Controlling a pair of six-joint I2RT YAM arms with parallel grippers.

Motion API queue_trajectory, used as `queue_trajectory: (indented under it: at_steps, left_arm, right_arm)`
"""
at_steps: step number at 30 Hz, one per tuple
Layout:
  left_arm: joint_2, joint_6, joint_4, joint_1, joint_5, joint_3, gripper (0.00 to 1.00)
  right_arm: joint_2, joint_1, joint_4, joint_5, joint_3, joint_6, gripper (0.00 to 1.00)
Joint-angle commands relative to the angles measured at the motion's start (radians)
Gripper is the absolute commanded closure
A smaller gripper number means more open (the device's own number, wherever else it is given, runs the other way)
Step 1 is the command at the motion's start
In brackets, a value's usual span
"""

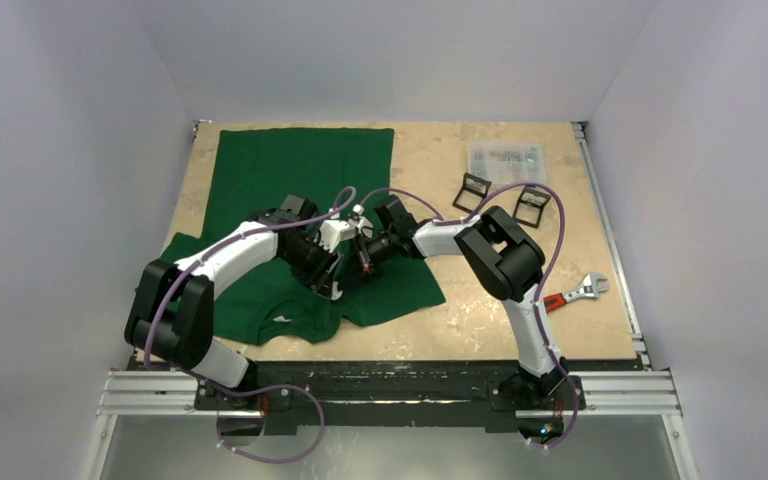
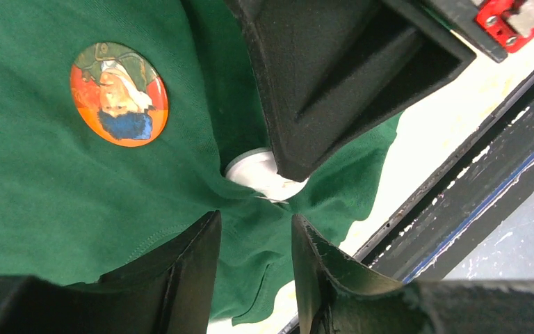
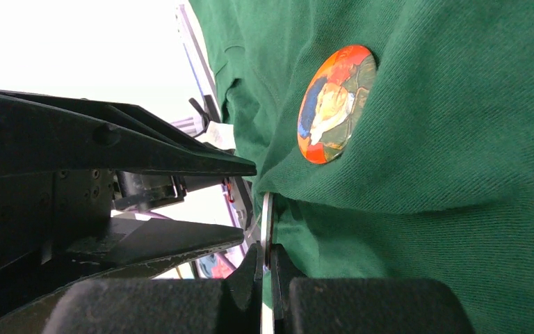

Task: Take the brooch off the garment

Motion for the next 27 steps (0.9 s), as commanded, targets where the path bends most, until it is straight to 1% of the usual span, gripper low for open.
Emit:
queue_trajectory:
  at_steps: [1,6,11,15,23,27]
  left_arm:
    - [0.014,-0.034,-0.006,-0.009,0.038,0.036,0.6]
    - [0.018,-0.032,-0.008,-0.014,0.049,0.038,0.64]
    - [0.052,-0.02,-0.027,-0.015,0.086,0.055,0.76]
    - [0.059,-0.02,-0.029,-0.017,0.091,0.058,0.82]
    - [0.056,-0.02,-0.028,-0.017,0.095,0.057,0.99]
    - [0.042,-0.03,-0.019,-0.017,0.089,0.052,1.0]
  right_arm:
    - [-0.051,-0.008,-0.001,-0.003,0.027,0.008,1.0]
    - [-0.053,-0.011,0.003,-0.004,0.027,0.01,1.0]
    - [-0.052,-0.016,0.005,-0.004,0.026,0.011,1.0]
    - [-0.049,-0.018,0.003,-0.008,0.027,0.011,1.0]
    - [-0.044,-0.018,-0.001,-0.004,0.027,0.006,1.0]
    - [-0.04,-0.018,-0.007,0.002,0.03,0.002,1.0]
